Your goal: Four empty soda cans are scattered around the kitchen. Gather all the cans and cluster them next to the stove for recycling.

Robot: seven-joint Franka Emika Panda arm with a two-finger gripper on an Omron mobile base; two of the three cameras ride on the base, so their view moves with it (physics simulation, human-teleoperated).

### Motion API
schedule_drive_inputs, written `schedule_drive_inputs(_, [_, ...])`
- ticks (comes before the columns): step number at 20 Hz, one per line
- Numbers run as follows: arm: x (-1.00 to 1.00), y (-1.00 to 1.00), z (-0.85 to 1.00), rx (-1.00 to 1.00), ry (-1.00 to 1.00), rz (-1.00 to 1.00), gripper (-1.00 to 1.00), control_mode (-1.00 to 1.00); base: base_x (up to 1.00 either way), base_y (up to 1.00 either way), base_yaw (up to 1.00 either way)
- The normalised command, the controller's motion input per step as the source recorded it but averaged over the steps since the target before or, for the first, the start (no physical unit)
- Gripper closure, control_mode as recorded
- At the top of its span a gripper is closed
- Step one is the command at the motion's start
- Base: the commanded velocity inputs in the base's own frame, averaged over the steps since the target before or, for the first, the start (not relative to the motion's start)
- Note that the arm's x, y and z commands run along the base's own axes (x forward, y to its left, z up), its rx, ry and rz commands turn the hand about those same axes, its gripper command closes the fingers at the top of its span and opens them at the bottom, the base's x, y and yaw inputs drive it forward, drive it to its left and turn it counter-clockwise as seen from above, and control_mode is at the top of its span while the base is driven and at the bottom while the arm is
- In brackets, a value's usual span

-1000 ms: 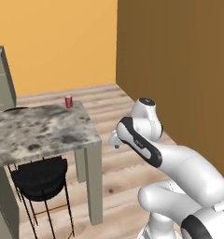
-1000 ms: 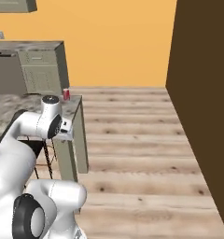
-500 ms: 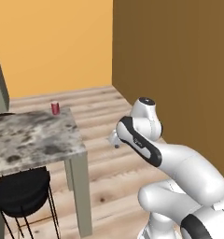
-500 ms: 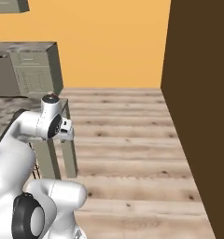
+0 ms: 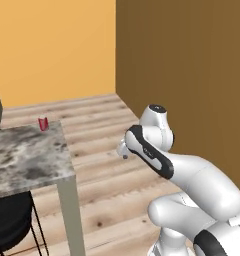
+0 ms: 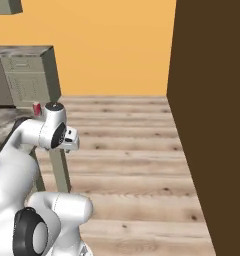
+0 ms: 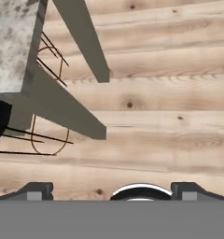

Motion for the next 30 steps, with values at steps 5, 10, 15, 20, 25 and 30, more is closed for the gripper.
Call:
schedule_drive_inputs(5, [0.00, 0.00, 0.00, 0.00, 0.00, 0.00, -1.00, 1.00, 0.50, -0.37, 0.00])
schedule_drive_inputs(10, [0.00, 0.00, 0.00, 0.00, 0.00, 0.00, -1.00, 1.00, 0.55, -0.34, 0.01])
schedule_drive_inputs(15, [0.00, 0.00, 0.00, 0.00, 0.00, 0.00, -1.00, 1.00, 0.62, -0.31, 0.03])
schedule_drive_inputs(20, [0.00, 0.00, 0.00, 0.00, 0.00, 0.00, -1.00, 1.00, 0.65, -0.29, 0.03])
schedule_drive_inputs(25, [0.00, 0.00, 0.00, 0.00, 0.00, 0.00, -1.00, 1.00, 0.67, -0.18, 0.14])
schedule_drive_inputs(30, [0.00, 0.00, 0.00, 0.00, 0.00, 0.00, -1.00, 1.00, 0.61, -0.10, 0.28])
